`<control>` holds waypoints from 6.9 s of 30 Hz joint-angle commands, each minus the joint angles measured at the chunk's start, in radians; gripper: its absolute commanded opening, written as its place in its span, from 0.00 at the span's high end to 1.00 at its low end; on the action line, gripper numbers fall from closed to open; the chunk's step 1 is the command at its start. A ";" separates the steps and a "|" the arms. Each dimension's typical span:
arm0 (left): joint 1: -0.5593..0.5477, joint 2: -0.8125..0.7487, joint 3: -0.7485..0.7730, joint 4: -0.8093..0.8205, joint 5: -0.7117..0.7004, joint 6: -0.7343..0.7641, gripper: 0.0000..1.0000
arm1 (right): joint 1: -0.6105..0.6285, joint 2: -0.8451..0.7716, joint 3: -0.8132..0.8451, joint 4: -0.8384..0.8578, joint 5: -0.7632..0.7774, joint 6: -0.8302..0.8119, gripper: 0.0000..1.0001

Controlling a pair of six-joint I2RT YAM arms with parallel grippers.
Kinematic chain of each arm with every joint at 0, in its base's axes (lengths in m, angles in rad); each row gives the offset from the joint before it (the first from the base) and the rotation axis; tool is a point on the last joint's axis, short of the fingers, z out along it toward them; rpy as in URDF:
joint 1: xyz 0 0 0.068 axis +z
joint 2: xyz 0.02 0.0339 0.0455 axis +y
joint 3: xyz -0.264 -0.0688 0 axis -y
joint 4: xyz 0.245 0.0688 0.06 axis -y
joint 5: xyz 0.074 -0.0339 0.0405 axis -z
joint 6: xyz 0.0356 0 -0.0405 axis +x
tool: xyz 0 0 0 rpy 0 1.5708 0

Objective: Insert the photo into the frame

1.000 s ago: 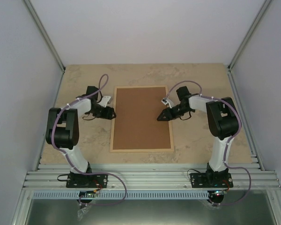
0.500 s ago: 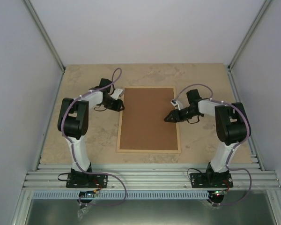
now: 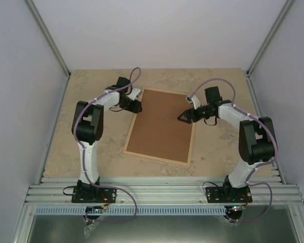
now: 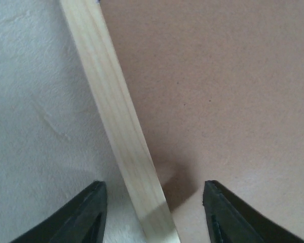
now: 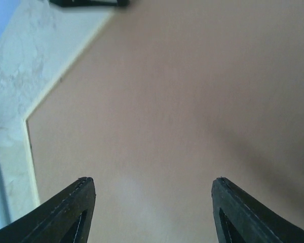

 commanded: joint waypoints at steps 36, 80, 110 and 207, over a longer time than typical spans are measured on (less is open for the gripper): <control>0.063 -0.526 -0.525 -0.113 -0.137 -0.193 0.01 | 0.488 0.098 0.111 0.265 0.305 -0.556 0.02; -0.047 -0.747 -0.816 -0.008 0.213 1.283 0.29 | 0.440 0.154 -0.047 0.100 0.529 -0.695 0.04; -0.286 -0.669 -0.738 0.317 0.177 0.787 0.10 | 0.003 -0.220 -0.160 0.003 0.107 0.032 0.22; -0.620 -0.426 -0.509 0.385 0.005 0.574 0.23 | -0.130 -0.069 -0.318 0.067 0.095 0.127 0.83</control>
